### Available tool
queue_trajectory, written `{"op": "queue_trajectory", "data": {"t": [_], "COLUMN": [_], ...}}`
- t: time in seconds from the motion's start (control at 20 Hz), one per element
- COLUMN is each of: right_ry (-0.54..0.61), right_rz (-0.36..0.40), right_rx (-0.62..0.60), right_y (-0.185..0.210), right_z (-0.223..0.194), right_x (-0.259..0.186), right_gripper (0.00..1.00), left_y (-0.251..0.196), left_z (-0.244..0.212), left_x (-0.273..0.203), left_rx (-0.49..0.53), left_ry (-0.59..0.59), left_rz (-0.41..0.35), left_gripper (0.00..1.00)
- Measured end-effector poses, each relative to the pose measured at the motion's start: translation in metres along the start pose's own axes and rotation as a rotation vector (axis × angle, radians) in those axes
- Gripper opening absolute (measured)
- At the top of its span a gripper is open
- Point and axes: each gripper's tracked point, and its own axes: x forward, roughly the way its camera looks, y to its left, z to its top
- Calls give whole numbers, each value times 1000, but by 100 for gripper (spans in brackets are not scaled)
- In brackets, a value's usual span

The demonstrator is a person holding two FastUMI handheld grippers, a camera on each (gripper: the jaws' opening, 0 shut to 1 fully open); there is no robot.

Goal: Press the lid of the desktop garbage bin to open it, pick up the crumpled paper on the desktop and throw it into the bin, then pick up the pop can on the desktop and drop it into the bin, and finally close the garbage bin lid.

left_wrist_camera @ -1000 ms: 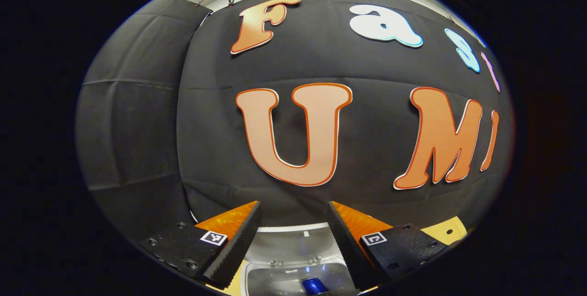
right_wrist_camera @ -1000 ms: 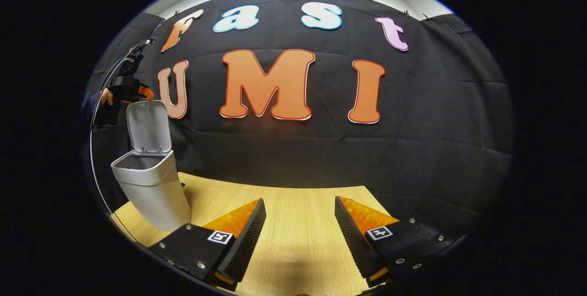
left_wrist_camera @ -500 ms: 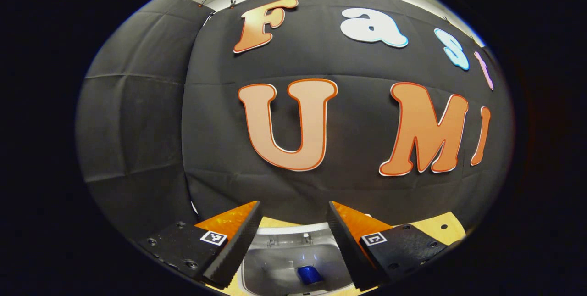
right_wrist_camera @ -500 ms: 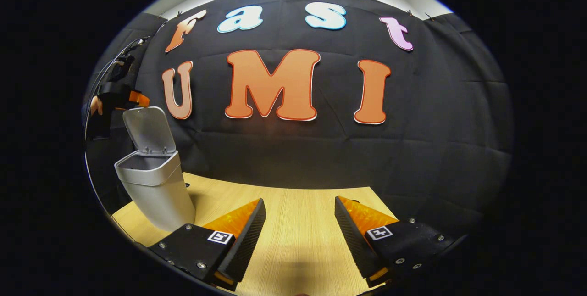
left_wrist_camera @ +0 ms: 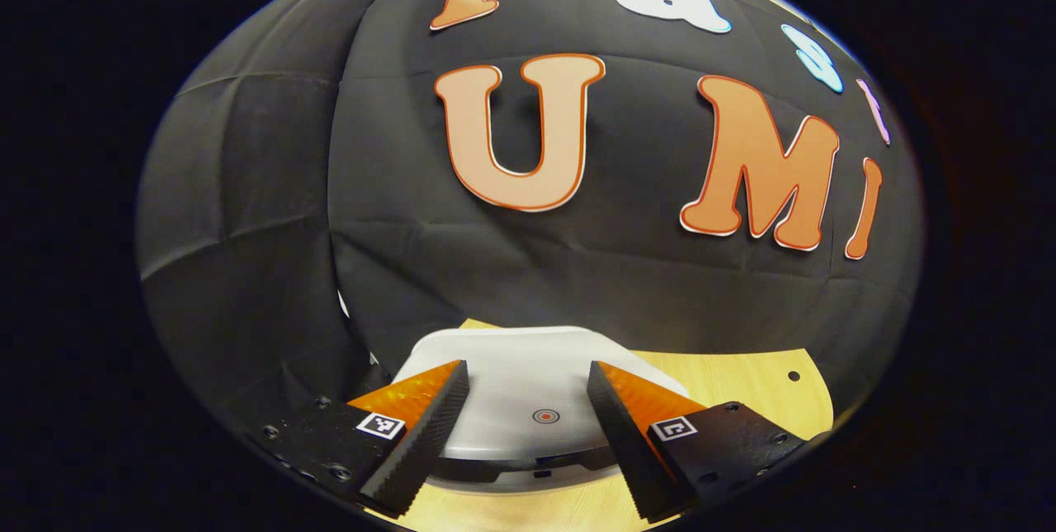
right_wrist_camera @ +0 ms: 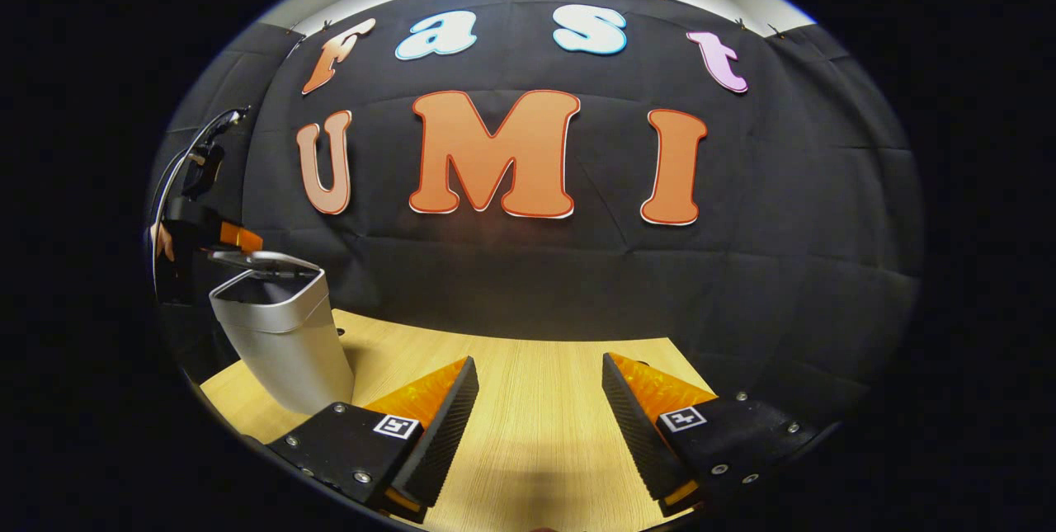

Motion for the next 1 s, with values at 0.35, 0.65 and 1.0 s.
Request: {"op": "queue_trajectory", "data": {"t": [0.35,0.65,1.0], "right_ry": [20,41,11], "right_rz": [-1,5,1], "right_rx": [-6,2,19], "right_y": [-3,-1,-8], "right_z": [-8,-16,-8], "right_x": [2,4,-2], "right_gripper": [90,90,90], "left_y": [-6,-5,-5], "left_z": [-35,-48,-44], "left_x": [-4,-1,-3], "left_rx": [43,69,72], "left_ry": [57,83,30], "left_rz": [20,38,51], "left_gripper": [97,96,95]}}
